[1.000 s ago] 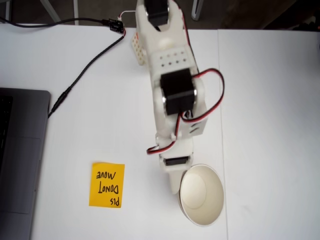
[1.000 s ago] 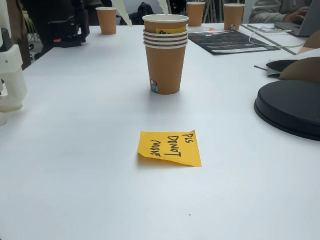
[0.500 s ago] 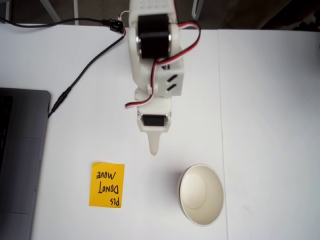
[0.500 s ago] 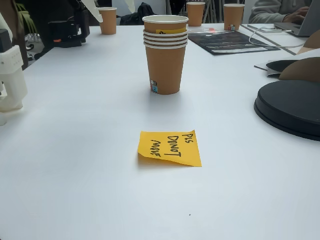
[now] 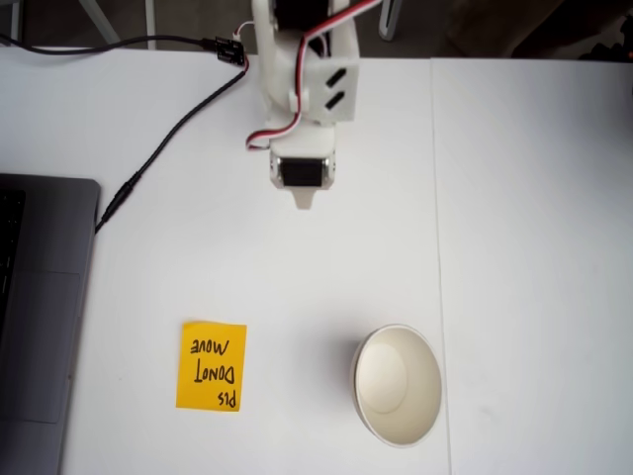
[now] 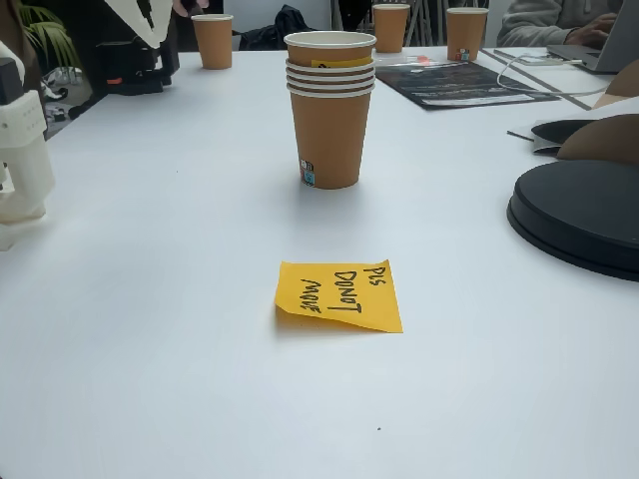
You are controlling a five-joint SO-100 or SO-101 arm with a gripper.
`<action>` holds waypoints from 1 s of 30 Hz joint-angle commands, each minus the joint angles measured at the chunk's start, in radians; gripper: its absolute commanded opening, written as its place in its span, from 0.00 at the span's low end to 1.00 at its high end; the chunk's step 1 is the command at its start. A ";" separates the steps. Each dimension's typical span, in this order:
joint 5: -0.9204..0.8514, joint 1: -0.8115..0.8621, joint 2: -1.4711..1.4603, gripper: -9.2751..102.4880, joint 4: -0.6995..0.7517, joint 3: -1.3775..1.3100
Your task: Pickup cup and make a pile of cup.
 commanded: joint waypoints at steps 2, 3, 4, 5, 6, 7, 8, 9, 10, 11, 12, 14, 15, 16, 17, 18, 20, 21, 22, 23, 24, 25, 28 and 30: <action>-0.008 0.008 0.156 0.02 -0.166 0.141; -0.008 0.008 0.184 0.02 -0.201 0.181; -0.008 0.008 0.212 0.02 -0.235 0.222; -0.008 0.008 0.241 0.02 -0.267 0.267; -0.008 0.008 0.272 0.02 -0.298 0.307; -0.008 0.008 0.305 0.02 -0.325 0.351; -0.008 0.008 0.339 0.02 -0.350 0.394; -0.008 0.008 0.371 0.02 -0.374 0.436; -0.008 0.008 0.405 0.02 -0.394 0.477; -0.008 0.008 0.437 0.02 -0.411 0.515; -0.008 0.008 0.466 0.02 -0.428 0.555; -0.008 0.008 0.522 0.02 -0.451 0.624; -0.008 0.008 0.549 0.02 -0.459 0.657; -0.008 0.008 0.574 0.02 -0.460 0.686; -0.008 0.008 0.597 0.02 -0.462 0.713; -0.008 0.008 0.618 0.02 -0.462 0.739; -0.009 0.008 0.655 0.02 -0.460 0.784; -0.009 0.008 0.672 0.02 -0.460 0.807; -0.009 0.008 0.687 0.02 -0.459 0.825; -0.009 0.008 0.701 0.02 -0.459 0.844; -0.009 0.008 0.713 0.02 -0.459 0.861; -0.009 0.008 0.726 0.03 -0.459 0.877; -0.009 0.006 0.759 0.03 -0.460 0.916; -0.009 0.006 0.781 0.03 -0.462 0.936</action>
